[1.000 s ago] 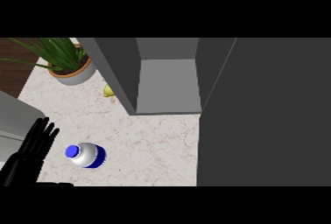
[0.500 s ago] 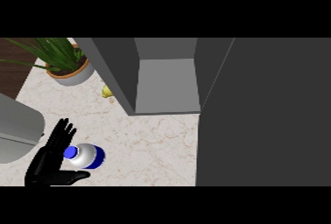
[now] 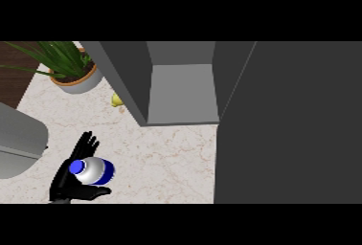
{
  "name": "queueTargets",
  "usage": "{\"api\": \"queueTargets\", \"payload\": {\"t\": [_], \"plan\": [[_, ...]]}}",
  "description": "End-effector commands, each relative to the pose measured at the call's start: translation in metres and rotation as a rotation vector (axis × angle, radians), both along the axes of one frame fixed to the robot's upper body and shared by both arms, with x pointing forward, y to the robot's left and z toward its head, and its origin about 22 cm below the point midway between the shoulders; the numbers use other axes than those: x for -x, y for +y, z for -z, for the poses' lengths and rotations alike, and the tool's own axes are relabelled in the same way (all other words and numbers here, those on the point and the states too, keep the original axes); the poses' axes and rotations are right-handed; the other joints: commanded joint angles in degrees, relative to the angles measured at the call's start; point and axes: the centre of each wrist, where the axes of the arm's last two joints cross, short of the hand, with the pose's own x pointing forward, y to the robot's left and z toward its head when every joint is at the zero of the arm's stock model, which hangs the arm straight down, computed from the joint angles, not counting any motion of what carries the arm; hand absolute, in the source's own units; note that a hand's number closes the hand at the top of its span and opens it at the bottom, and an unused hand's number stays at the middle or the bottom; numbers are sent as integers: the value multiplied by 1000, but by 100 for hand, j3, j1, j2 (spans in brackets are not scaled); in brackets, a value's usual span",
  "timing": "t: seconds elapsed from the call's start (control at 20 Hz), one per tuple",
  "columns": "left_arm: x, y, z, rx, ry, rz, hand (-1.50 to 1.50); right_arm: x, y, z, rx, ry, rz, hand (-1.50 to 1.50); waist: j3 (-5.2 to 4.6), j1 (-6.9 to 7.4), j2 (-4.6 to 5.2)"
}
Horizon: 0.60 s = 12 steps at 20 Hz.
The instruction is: Pick up the bottled water, place it into the cabinet and close the cabinet
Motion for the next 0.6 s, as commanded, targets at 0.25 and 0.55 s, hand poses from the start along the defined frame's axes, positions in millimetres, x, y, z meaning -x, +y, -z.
{"api": "queueTargets", "payload": {"t": [0.25,0.55], "plan": [[4,-5,26,-18,-42,24,150,9,-10,-39,95,-84,17,-150,-3,21,21],[8,-2,29,-211,-196,33,150,6,-10,-28,65,-86,13,-150,-2,43,29]]}}
